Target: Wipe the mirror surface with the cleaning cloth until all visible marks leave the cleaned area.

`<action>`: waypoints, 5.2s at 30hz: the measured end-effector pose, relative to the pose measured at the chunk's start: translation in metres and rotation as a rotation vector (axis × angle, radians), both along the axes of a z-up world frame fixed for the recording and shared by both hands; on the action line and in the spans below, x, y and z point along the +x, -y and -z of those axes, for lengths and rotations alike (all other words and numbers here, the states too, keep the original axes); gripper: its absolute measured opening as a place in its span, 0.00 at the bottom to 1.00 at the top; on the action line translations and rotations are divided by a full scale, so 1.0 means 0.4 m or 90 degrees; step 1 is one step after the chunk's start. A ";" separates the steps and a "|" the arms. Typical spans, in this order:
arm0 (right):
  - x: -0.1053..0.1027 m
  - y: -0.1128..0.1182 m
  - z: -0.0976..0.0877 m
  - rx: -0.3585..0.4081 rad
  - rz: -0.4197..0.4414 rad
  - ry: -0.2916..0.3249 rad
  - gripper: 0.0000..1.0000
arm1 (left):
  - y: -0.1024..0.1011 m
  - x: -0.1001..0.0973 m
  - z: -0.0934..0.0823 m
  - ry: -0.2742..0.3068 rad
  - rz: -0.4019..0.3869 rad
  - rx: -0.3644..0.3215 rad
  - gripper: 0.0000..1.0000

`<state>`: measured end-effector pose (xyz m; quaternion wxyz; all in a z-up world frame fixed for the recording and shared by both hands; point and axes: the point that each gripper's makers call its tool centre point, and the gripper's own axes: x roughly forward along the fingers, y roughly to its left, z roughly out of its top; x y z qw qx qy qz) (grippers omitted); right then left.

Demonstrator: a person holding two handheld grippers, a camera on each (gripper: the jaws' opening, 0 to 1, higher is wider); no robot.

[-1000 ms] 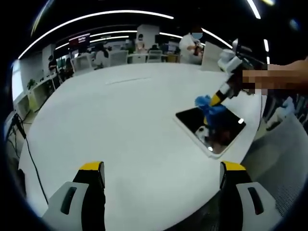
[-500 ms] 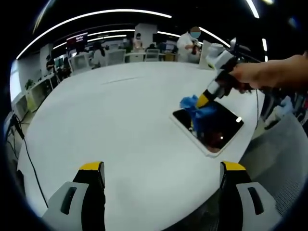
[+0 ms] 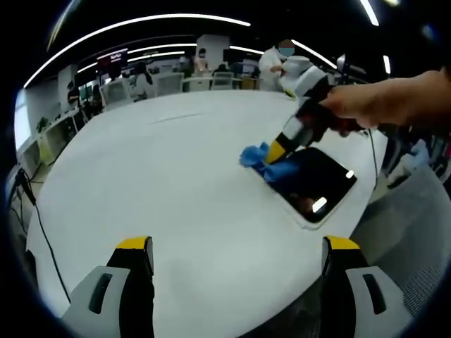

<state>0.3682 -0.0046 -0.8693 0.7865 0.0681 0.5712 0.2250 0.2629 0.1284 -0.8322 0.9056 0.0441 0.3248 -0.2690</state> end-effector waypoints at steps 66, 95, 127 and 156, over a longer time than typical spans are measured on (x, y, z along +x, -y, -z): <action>-0.117 0.015 0.000 0.050 -0.026 0.001 0.00 | -0.018 0.001 -0.001 0.005 -0.019 0.016 0.99; -0.105 0.166 0.002 0.057 0.000 0.009 0.00 | -0.021 0.001 -0.003 0.005 -0.022 0.019 0.99; -0.107 0.385 -0.003 0.039 0.048 0.012 0.00 | -0.036 0.006 -0.015 0.022 -0.032 0.037 0.99; -0.123 0.503 0.004 -0.016 0.076 0.003 0.00 | -0.032 0.005 -0.016 0.022 -0.019 0.040 0.99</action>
